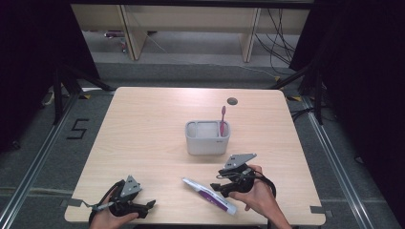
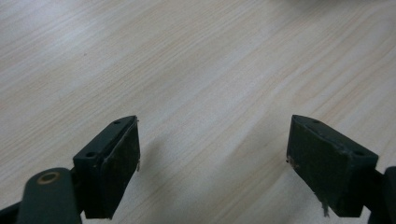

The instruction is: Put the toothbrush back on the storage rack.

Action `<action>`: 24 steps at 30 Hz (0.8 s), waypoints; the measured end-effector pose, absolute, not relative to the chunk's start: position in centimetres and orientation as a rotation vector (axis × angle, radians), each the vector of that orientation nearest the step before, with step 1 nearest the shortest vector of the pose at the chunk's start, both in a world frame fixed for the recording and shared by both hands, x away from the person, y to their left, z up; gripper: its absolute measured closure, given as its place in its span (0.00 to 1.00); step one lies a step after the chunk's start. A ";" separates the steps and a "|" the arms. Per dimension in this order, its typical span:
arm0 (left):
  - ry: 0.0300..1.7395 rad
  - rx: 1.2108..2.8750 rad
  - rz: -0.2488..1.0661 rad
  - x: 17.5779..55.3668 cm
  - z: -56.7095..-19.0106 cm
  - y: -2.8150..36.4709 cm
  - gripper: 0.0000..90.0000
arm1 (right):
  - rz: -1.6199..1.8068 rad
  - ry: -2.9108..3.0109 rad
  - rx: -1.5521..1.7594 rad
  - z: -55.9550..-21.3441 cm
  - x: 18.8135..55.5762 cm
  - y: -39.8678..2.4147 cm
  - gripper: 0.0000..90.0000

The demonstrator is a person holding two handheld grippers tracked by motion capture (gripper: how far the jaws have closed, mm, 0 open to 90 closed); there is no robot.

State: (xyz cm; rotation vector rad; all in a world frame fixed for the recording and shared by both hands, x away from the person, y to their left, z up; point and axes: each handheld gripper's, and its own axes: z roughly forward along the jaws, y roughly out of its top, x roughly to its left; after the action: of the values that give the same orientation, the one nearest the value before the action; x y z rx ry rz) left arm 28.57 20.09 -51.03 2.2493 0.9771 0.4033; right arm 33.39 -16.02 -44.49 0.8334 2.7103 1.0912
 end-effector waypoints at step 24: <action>0.975 2.252 0.404 28.6 -51.1 20.1 0.19 | 1.007 2.803 0.773 -45.8 32.3 -13.7 0.46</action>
State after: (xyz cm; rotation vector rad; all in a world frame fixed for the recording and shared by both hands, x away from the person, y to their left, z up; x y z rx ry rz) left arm 28.60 20.07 -51.11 2.2516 0.9750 0.4038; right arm 32.35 -13.68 -45.82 0.7728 2.8031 1.0069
